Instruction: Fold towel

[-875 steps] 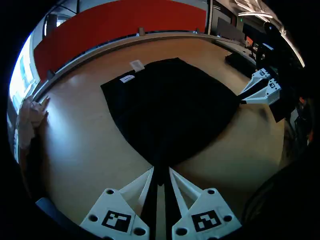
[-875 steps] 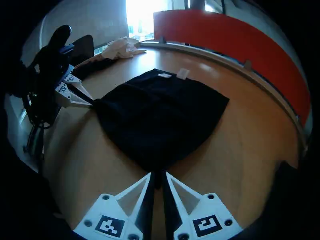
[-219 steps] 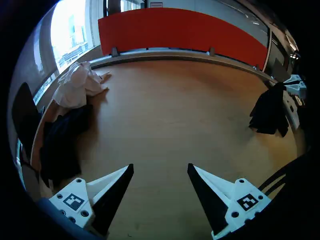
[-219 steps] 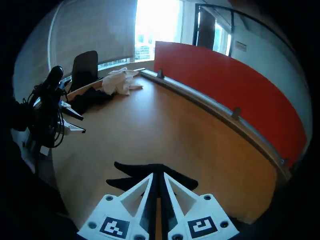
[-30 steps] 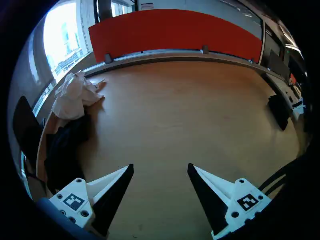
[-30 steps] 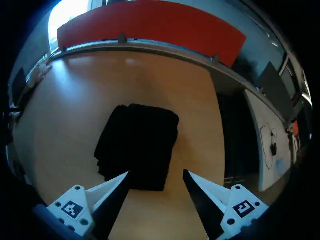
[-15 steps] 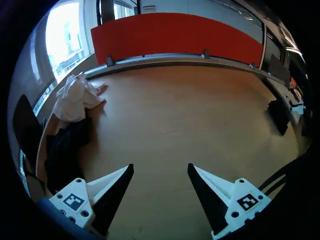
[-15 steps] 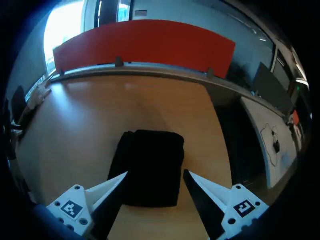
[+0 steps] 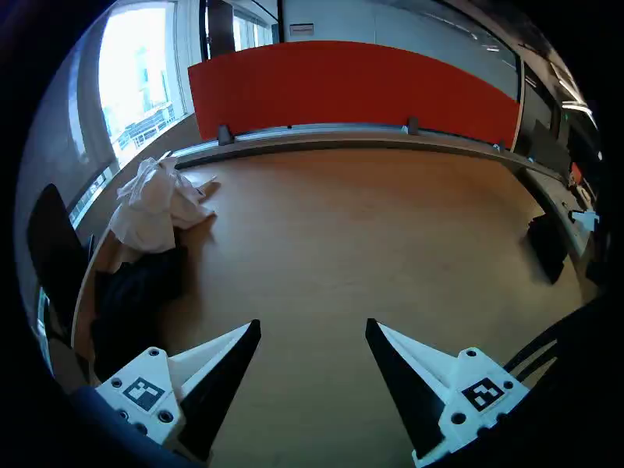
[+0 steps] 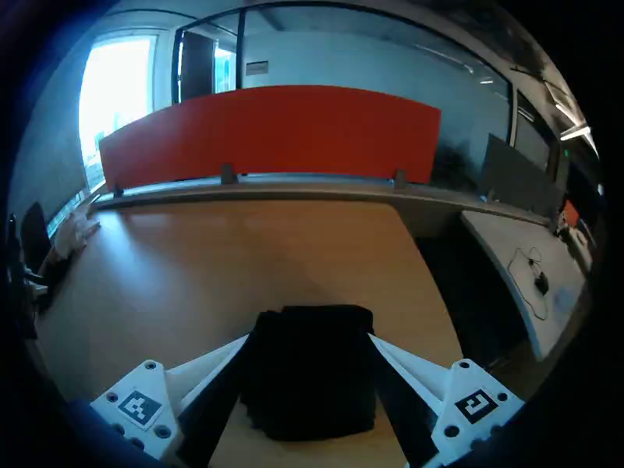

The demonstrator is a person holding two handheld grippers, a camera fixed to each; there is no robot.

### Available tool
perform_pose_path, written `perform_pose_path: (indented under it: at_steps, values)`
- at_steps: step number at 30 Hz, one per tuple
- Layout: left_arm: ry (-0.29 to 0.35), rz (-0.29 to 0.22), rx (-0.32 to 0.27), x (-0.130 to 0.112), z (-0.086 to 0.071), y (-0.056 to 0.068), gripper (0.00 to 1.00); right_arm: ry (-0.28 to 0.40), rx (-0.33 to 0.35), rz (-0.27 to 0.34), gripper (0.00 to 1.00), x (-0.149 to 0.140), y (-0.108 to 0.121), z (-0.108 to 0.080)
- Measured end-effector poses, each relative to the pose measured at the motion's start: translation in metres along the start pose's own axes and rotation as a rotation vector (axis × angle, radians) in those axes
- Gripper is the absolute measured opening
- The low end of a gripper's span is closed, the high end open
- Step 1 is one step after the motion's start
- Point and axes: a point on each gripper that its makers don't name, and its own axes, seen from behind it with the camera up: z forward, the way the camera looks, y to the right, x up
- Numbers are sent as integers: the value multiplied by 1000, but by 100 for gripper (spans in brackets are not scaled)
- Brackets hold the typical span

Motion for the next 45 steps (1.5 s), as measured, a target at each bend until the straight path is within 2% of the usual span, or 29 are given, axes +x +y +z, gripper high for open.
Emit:
perform_pose_path:
  at_steps: [9,14,23,30,36,45]
  values:
    - [90,-18,16,35,0,-8,100,173,-19,10,97,45,-23,-7]
    - [145,-41,32,53,-1,-14,100,254,-24,47,97,66,-35,-13]
    - [219,-70,41,75,-4,-22,100,315,3,103,97,81,-53,-19]
    - [273,-84,42,93,-6,-26,100,376,4,82,97,101,-80,-26]
    - [339,-95,34,115,-11,-27,100,441,14,81,97,126,-116,-33]
    - [437,-138,46,141,-22,-38,100,490,8,64,97,144,-163,-35]
